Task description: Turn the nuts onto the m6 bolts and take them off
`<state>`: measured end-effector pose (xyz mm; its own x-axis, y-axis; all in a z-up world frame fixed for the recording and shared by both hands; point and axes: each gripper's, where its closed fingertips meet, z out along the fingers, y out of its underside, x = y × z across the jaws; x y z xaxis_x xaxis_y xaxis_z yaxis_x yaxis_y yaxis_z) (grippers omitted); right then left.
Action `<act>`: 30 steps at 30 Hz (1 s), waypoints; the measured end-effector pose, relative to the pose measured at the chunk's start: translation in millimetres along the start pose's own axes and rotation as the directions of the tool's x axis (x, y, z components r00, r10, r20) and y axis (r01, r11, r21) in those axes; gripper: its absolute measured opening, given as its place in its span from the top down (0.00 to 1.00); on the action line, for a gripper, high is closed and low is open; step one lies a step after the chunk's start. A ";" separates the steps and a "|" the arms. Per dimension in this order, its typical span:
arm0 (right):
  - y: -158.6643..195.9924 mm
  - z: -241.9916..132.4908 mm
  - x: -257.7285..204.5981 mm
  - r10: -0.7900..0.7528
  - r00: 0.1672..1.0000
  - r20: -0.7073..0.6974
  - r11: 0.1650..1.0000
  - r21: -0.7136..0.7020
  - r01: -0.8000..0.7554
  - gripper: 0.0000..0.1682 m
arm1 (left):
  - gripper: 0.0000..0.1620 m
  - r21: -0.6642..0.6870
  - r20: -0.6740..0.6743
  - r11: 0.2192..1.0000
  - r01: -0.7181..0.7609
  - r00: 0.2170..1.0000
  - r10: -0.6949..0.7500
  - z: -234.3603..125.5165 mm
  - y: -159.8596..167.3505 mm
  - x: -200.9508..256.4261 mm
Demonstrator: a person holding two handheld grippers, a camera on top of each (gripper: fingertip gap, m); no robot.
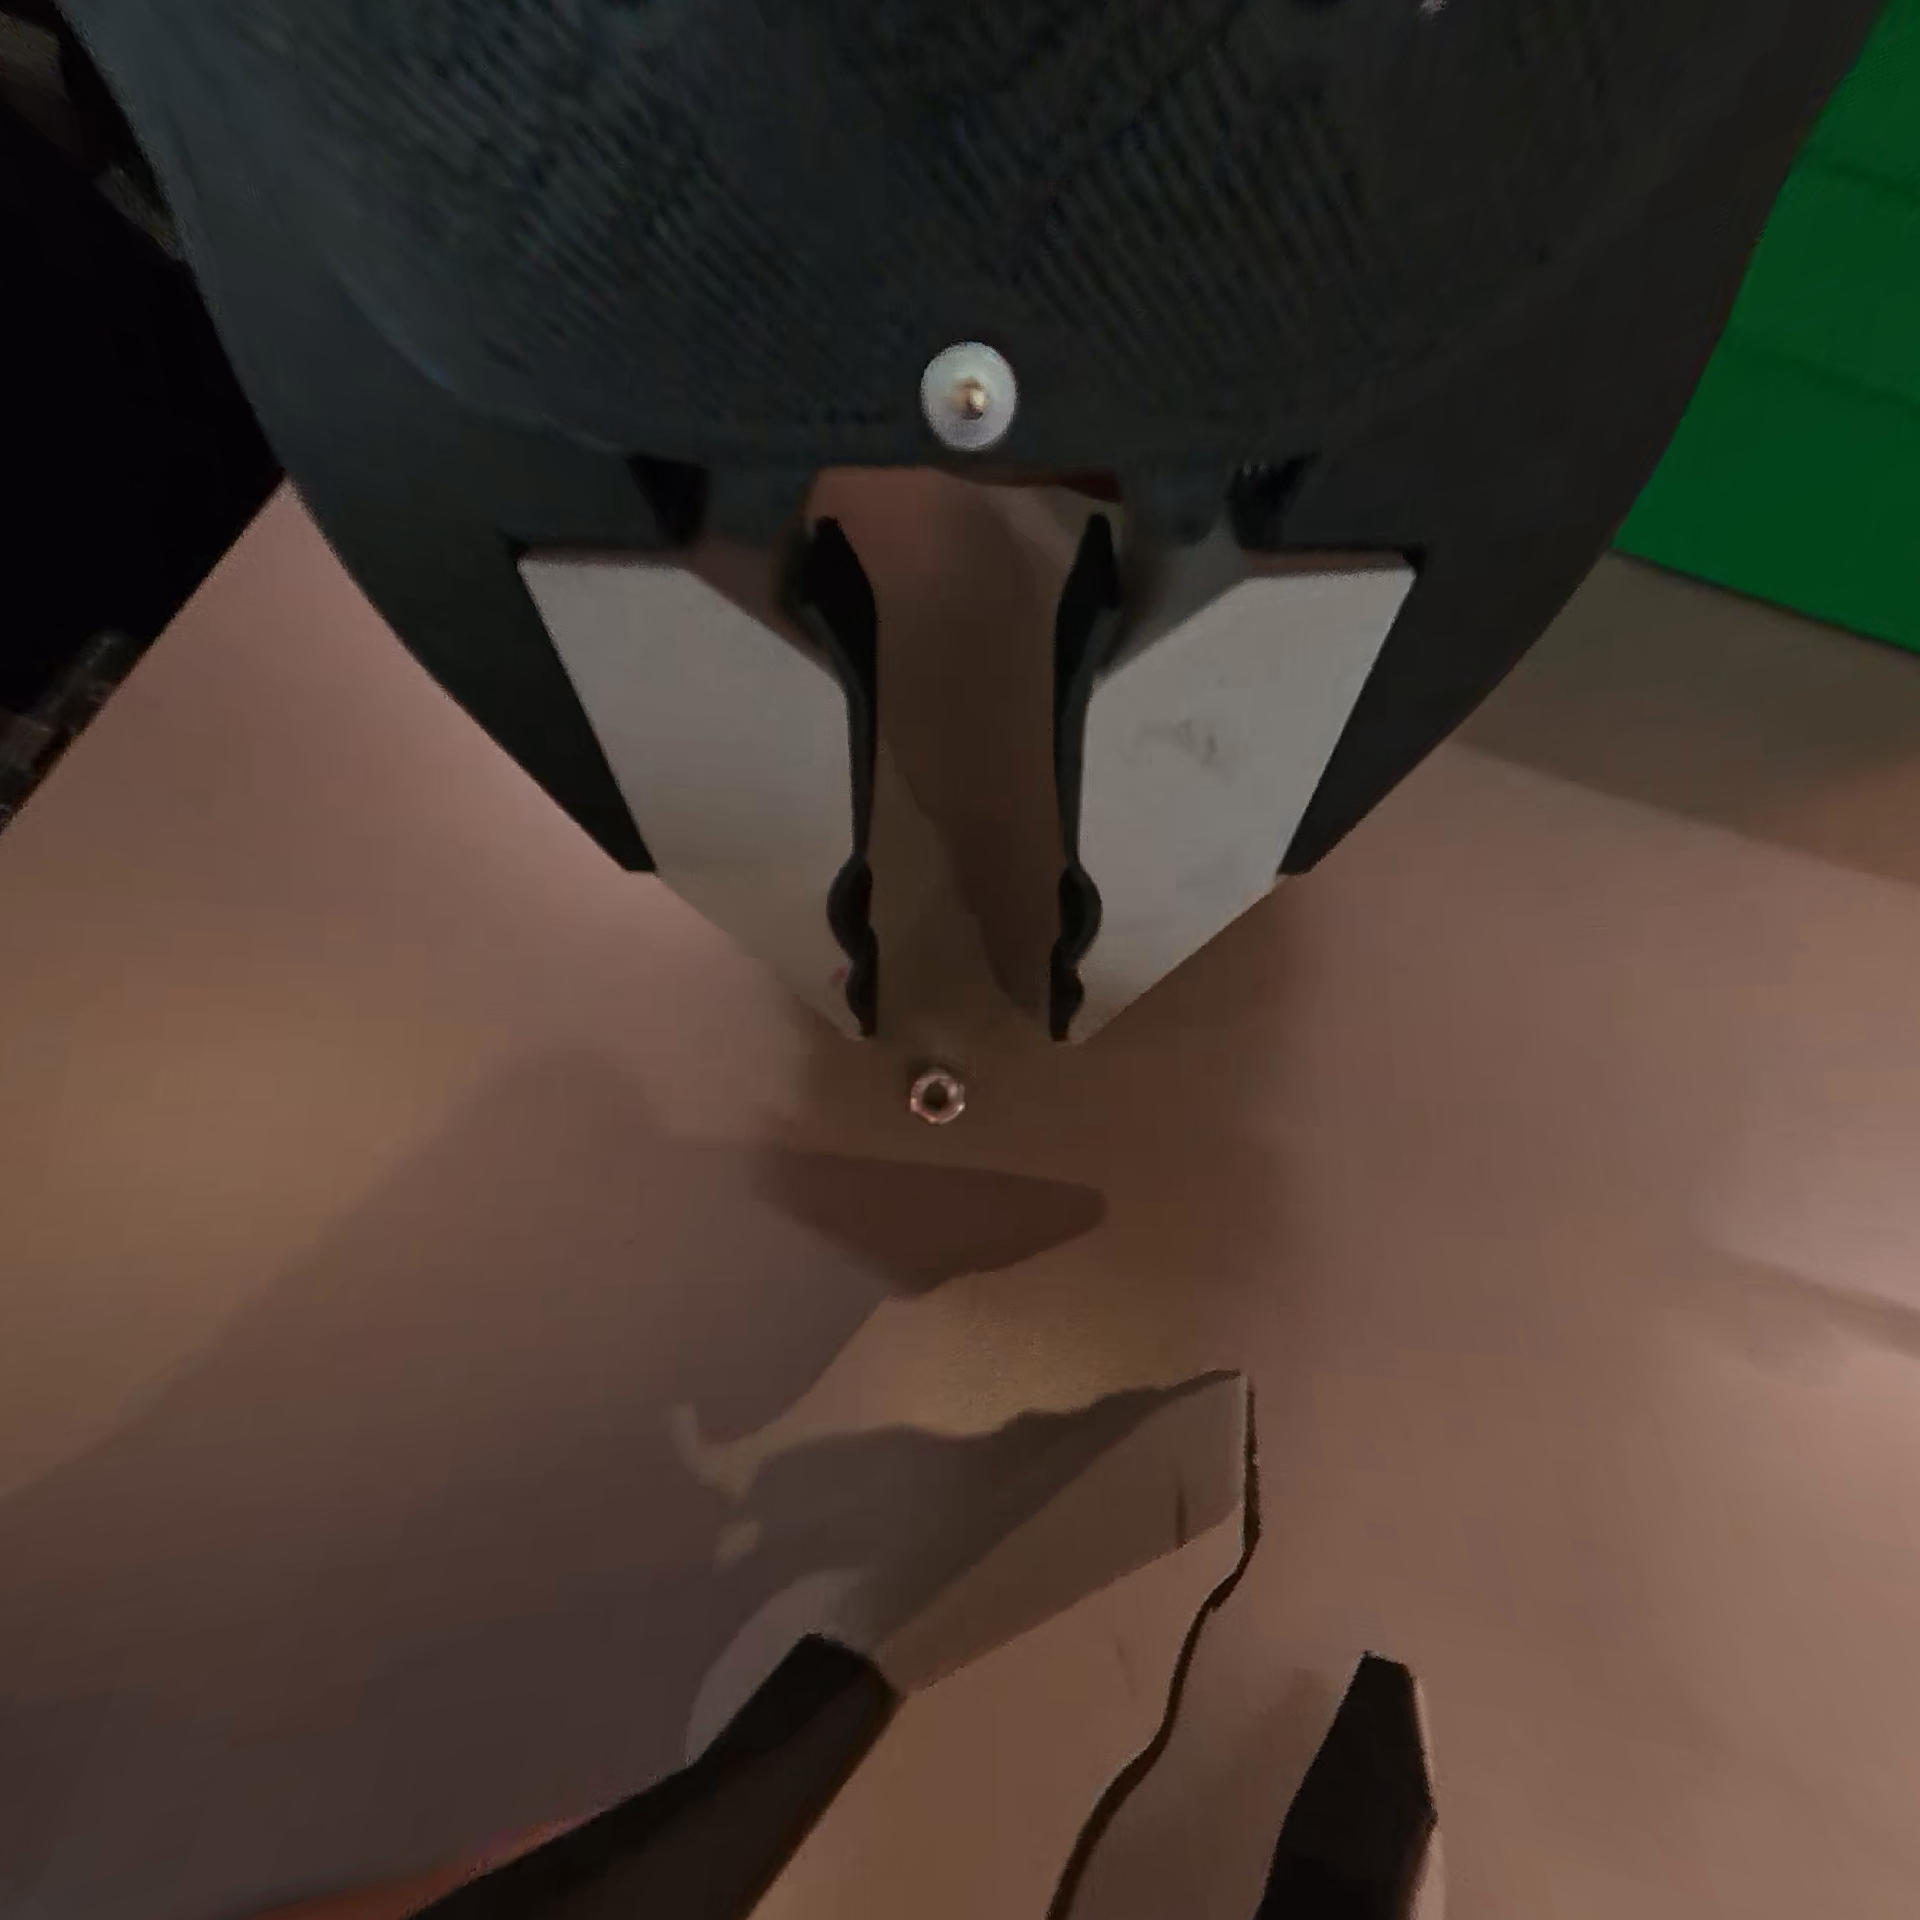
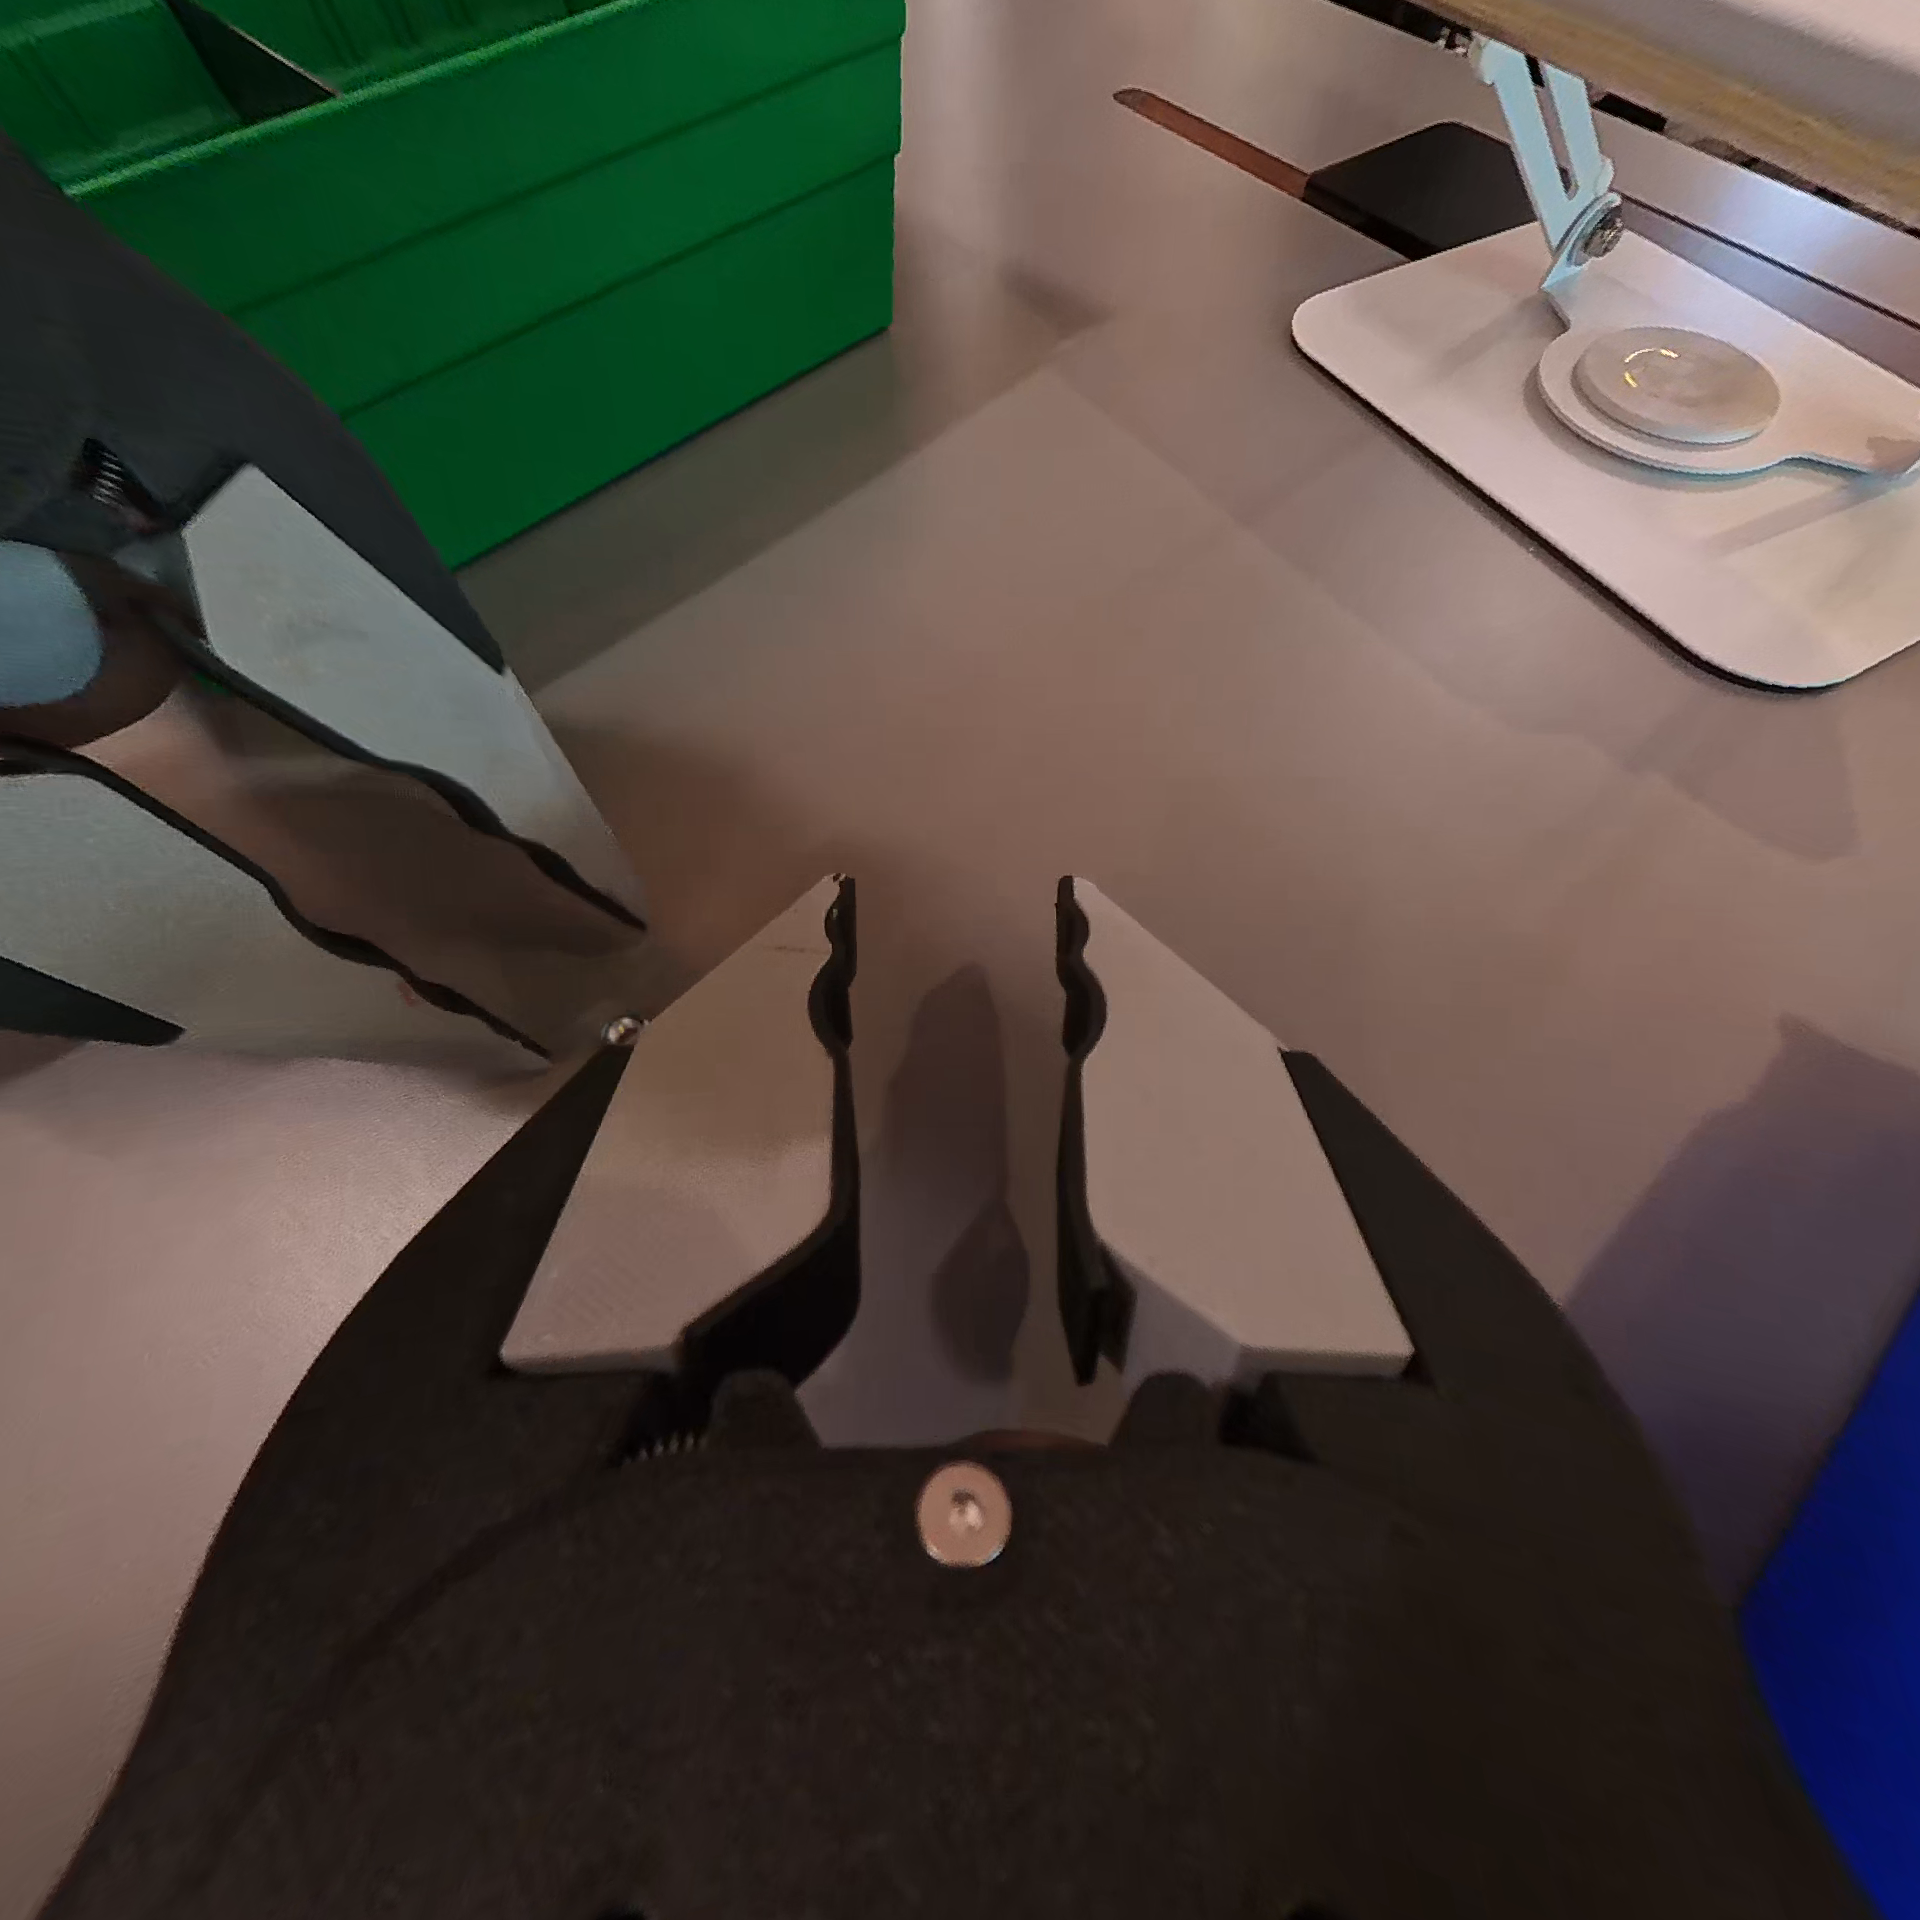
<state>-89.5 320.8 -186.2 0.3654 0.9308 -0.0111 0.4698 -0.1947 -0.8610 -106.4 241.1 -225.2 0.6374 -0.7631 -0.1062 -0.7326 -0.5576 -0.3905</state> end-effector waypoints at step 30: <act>11.4 10.5 -6.4 0.023 0.999 0.040 0.999 -0.048 -0.021 0.79 | 0.82 -0.196 0.199 0.967 0.162 0.972 -0.123 -50.9 130.9 -266.8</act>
<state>-94.9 315.9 -201.4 0.3434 0.9378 -0.0510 0.4998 -0.2285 -0.8355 -384.6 355.0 -201.4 0.7572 -0.6087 -0.2371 -0.6520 -0.7268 -0.2161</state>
